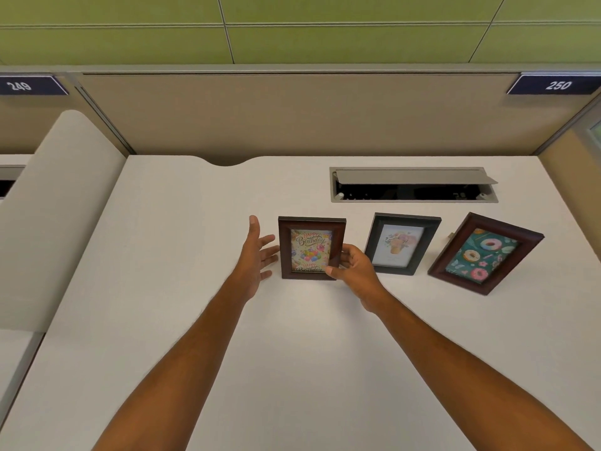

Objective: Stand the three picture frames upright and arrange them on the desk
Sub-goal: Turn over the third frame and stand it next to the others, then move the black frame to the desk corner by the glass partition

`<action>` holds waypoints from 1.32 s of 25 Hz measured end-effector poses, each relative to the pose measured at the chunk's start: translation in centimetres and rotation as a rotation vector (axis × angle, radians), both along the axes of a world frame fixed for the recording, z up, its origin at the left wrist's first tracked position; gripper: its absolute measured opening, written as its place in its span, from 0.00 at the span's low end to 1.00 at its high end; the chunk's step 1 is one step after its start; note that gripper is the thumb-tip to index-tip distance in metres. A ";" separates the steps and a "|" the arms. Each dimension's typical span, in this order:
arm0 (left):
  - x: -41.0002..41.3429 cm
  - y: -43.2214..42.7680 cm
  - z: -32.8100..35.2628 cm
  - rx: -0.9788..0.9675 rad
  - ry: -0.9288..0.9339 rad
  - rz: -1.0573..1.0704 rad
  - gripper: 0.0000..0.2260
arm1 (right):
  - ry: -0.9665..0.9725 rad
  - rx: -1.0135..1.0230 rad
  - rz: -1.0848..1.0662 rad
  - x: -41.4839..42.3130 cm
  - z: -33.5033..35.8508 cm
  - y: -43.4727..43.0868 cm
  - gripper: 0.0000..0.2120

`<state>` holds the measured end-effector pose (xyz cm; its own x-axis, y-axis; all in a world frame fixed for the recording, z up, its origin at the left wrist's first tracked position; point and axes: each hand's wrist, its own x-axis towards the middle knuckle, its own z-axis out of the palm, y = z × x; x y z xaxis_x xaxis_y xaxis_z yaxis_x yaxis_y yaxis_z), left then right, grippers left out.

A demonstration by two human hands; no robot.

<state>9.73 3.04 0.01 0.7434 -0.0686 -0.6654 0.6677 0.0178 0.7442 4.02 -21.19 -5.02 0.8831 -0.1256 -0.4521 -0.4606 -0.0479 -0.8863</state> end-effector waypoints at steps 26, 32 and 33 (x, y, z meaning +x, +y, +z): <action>-10.1 -15.8 2.9 0.080 -0.114 -0.239 0.27 | -0.225 -0.112 -0.542 -8.3 4.8 -10.3 0.19; -8.5 -21.3 4.0 0.087 -0.100 -0.205 0.40 | -0.151 -0.104 -0.490 -5.8 5.4 -13.0 0.27; -8.2 -21.8 3.8 0.088 -0.105 -0.187 0.40 | -0.128 -0.098 -0.459 -5.5 5.4 -13.3 0.29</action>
